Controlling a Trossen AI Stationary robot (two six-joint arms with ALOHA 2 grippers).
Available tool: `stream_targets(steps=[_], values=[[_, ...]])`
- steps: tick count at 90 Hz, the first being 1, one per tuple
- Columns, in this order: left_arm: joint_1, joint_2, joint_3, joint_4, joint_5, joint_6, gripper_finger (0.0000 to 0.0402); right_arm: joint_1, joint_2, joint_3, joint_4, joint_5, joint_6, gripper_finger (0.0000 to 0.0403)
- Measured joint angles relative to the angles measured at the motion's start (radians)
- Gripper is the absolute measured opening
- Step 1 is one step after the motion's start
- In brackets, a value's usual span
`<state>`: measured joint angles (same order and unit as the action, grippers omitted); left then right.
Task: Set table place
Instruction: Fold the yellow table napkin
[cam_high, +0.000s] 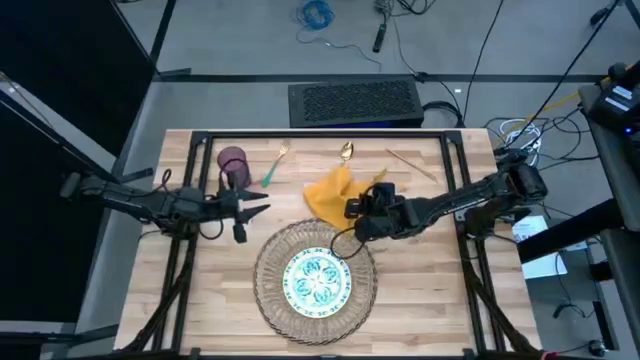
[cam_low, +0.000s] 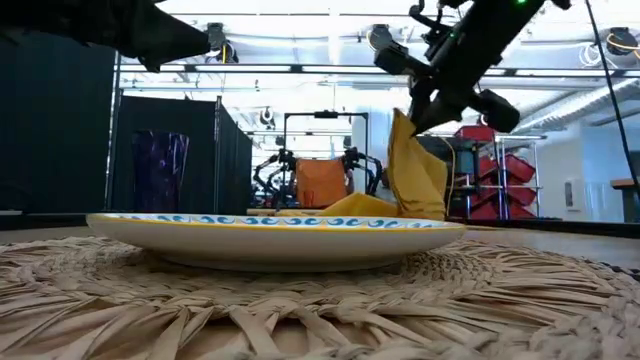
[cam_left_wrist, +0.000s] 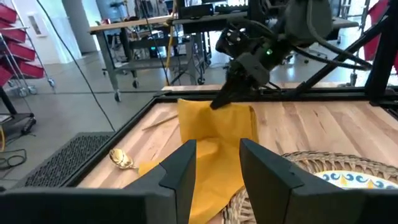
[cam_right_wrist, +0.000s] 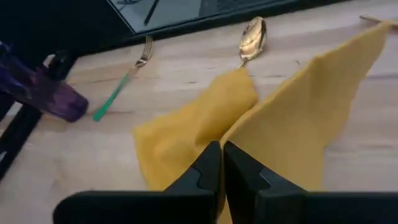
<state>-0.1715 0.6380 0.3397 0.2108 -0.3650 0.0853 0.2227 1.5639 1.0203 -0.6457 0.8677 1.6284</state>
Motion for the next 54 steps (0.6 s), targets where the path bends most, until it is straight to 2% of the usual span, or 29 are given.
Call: stream_targets(steps=[20,37,43,54], values=[[0.0,0.0,0.0,-0.014,-0.004,0.0,0.0109,0.107,0.0,0.0,-0.283,0.002,0.316,0.0],[0.0,0.0,0.0,-0.012,-0.004,0.0,0.0109,0.199,0.001,0.0,-0.46,-0.073,0.503,0.0],[0.0,0.0,0.0,-0.011,-0.004,0.0,0.0109,0.222,0.001,0.0,-0.513,-0.133,0.548,0.0],[0.0,0.0,0.0,-0.01,-0.003,0.0,0.0109,0.252,0.007,-0.033,-0.51,-0.236,0.567,0.0]])
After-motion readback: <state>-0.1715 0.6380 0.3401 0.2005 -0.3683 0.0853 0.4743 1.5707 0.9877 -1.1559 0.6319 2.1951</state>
